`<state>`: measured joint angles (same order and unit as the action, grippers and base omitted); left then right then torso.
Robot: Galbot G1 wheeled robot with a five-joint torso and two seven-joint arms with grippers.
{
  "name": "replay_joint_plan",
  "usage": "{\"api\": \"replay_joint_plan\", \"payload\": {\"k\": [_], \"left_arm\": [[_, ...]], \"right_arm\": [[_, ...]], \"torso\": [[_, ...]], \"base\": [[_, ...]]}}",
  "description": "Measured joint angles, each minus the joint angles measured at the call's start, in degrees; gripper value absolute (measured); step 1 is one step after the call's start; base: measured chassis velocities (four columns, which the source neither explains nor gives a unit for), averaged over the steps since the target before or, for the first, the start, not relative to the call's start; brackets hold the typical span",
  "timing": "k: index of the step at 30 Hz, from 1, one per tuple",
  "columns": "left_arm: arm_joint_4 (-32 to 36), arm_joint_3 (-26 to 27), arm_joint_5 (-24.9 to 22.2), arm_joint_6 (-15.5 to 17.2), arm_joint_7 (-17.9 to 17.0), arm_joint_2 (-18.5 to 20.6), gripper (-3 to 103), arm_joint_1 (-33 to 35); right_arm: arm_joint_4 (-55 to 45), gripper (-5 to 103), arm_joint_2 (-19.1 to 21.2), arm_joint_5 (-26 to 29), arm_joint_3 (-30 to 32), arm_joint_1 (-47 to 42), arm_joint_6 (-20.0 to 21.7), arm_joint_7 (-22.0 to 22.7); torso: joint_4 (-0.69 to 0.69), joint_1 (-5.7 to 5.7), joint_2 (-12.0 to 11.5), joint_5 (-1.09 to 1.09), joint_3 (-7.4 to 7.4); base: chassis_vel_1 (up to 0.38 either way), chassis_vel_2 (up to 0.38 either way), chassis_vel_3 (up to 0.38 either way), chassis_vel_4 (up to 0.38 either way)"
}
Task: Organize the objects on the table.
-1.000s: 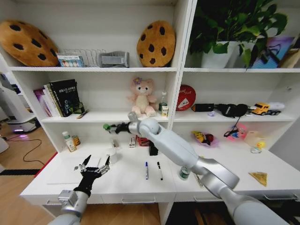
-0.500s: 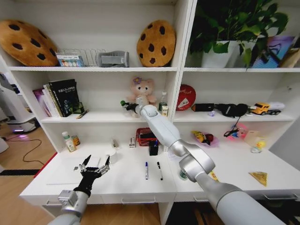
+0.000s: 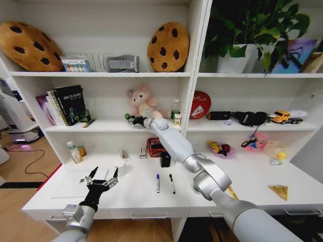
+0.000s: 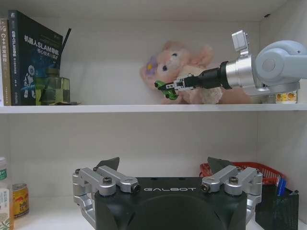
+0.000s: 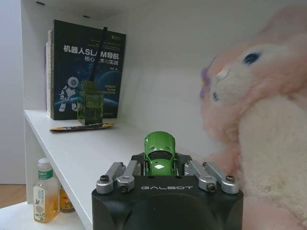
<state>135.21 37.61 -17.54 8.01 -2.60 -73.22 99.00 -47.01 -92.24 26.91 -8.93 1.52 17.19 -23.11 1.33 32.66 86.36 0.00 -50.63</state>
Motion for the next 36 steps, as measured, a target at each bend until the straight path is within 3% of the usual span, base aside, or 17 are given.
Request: {"api": "replay_joint_plan", "payload": {"k": [10, 13, 15, 16, 18, 19, 22, 24, 27, 29, 31, 32, 34, 36], "left_arm": [[0.00, 0.00, 0.00, 0.00, 0.00, 0.00, 100, 0.00], [0.00, 0.00, 0.00, 0.00, 0.00, 0.00, 100, 0.00], [0.00, 0.00, 0.00, 0.00, 0.00, 0.00, 100, 0.00], [0.00, 0.00, 0.00, 0.00, 0.00, 0.00, 100, 0.00], [0.00, 0.00, 0.00, 0.00, 0.00, 0.00, 100, 0.00], [0.00, 0.00, 0.00, 0.00, 0.00, 0.00, 100, 0.00], [0.00, 0.00, 0.00, 0.00, 0.00, 0.00, 100, 0.00], [0.00, 0.00, 0.00, 0.00, 0.00, 0.00, 100, 0.00], [0.00, 0.00, 0.00, 0.00, 0.01, 0.01, 100, 0.00], [0.00, 0.00, 0.00, 0.00, 0.02, 0.00, 100, 0.00], [0.00, 0.00, 0.00, 0.00, 0.00, 0.00, 100, 0.01], [0.00, 0.01, 0.00, 0.00, 0.00, 0.00, 100, 0.00], [0.00, 0.00, 0.00, 0.00, 0.00, 0.00, 100, 0.01], [0.00, 0.00, 0.00, 0.01, 0.01, 0.00, 100, 0.00]], "right_arm": [[0.75, 34, 0.04, -0.17, -0.51, 0.38, 0.06, 2.04], [0.42, 49, 0.06, -0.17, -0.65, 0.50, 0.06, 2.85], [0.05, 49, 0.07, -0.06, -0.80, 0.50, 0.07, 2.86], [-0.79, 61, 0.08, 0.37, -1.13, 0.50, 0.29, 2.86], [-1.66, 61, 0.08, 0.60, -1.39, 0.50, 0.62, 2.91], [-3.11, 71, 0.09, 0.83, -1.75, 0.36, 0.93, 3.41], [-4.67, 71, 0.09, 1.23, -2.15, 0.05, 1.41, 4.45], [-9.88, 88, 0.09, 2.56, -3.52, -1.01, 3.76, 7.87], [-16.86, 97, 0.46, 4.32, -4.80, -2.06, 7.95, 11.18], [-20.64, 99, 2.11, 5.75, -5.37, -2.47, 10.17, 12.93], [-26.09, 100, 6.14, 8.28, -6.14, -3.18, 13.55, 15.81], [-30.74, 100, 10.02, 11.28, -7.09, -3.84, 15.75, 18.39], [-33.25, 100, 12.21, 13.11, -7.58, -4.32, 17.15, 20.08], [-44.59, 100, 20.49, 20.97, -8.48, -7.72, 22.10, 27.91]], "torso": [[0.00, 0.00, 0.00, 0.00, 0.00], [0.00, 0.00, 0.00, 0.00, 0.00], [0.00, 0.00, 0.00, 0.00, 0.00], [0.00, 0.00, 0.00, 0.00, 0.00], [0.00, 0.00, 0.00, 0.00, 0.00], [0.00, 0.00, 0.00, 0.00, 0.00], [0.00, 0.00, 0.00, 0.00, 0.00], [0.00, 0.00, 0.00, 0.00, 0.00], [-0.02, 0.00, 0.00, 0.00, 0.00], [-0.09, 0.00, 0.01, -0.01, 0.01], [-0.05, -0.01, 0.01, -0.01, 0.01], [0.04, -0.01, 0.01, 0.00, 0.01], [0.04, 0.00, 0.01, 0.00, 0.01], [0.04, 0.00, 0.00, 0.03, 0.00]], "base": [[0.000, 0.000, 0.000, 0.000], [0.000, 0.000, 0.000, 0.000], [0.000, 0.000, 0.000, 0.000], [0.000, 0.000, 0.000, 0.000], [0.000, 0.000, 0.000, 0.000], [0.000, 0.000, 0.000, 0.000], [0.000, 0.000, 0.000, 0.000], [0.000, 0.000, 0.000, 0.000], [0.000, 0.000, 0.000, 0.000], [0.000, 0.000, 0.000, 0.000], [0.000, 0.000, 0.000, 0.000], [0.000, 0.000, 0.000, 0.000], [0.000, 0.000, 0.000, 0.000], [0.000, 0.000, 0.000, 0.000]]}}
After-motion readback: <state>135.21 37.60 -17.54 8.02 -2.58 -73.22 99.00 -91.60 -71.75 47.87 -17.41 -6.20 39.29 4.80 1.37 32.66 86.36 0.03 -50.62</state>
